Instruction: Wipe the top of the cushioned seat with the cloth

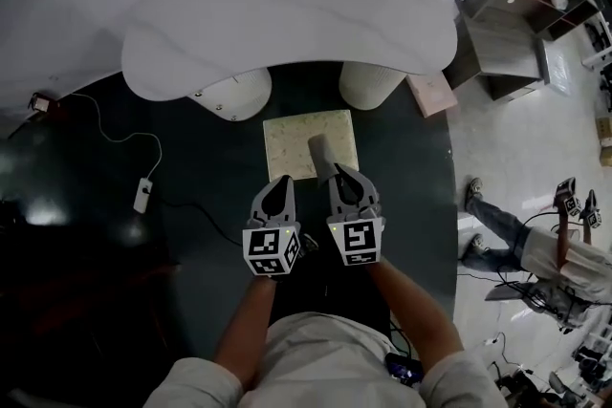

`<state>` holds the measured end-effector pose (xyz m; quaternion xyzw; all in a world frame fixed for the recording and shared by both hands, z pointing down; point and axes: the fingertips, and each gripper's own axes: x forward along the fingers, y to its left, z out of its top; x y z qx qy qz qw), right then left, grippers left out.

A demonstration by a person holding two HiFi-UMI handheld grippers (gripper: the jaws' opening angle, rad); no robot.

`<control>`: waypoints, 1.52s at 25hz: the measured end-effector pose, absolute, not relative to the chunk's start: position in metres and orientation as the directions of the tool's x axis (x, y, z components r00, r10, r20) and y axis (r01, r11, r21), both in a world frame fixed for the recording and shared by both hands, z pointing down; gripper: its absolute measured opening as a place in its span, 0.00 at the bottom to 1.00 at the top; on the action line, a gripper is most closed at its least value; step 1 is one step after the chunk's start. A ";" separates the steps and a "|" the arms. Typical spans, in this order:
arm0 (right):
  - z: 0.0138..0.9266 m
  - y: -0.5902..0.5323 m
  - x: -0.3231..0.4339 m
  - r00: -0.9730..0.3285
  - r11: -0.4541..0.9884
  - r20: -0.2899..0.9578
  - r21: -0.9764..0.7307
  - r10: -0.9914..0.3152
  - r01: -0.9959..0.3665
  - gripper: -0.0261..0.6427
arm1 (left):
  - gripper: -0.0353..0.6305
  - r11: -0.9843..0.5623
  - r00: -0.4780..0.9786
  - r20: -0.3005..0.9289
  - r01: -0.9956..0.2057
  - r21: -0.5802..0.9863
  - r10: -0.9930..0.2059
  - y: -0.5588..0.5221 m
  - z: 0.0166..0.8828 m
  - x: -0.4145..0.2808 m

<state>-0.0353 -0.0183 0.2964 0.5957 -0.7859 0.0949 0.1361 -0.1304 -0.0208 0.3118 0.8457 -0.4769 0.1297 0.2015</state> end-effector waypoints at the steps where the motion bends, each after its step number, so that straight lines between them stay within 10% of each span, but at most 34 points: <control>1: 0.287 -0.012 -0.034 -0.264 0.287 0.320 0.025 -0.910 -0.958 0.06 | 0.07 -0.462 0.510 0.402 -0.860 0.216 -0.761 -0.017 0.303 -0.129; 38: 0.094 0.222 0.121 -0.339 0.341 0.033 0.046 -0.940 -0.939 0.06 | 0.07 -0.445 0.447 0.121 -0.894 0.048 -0.886 0.214 0.123 0.020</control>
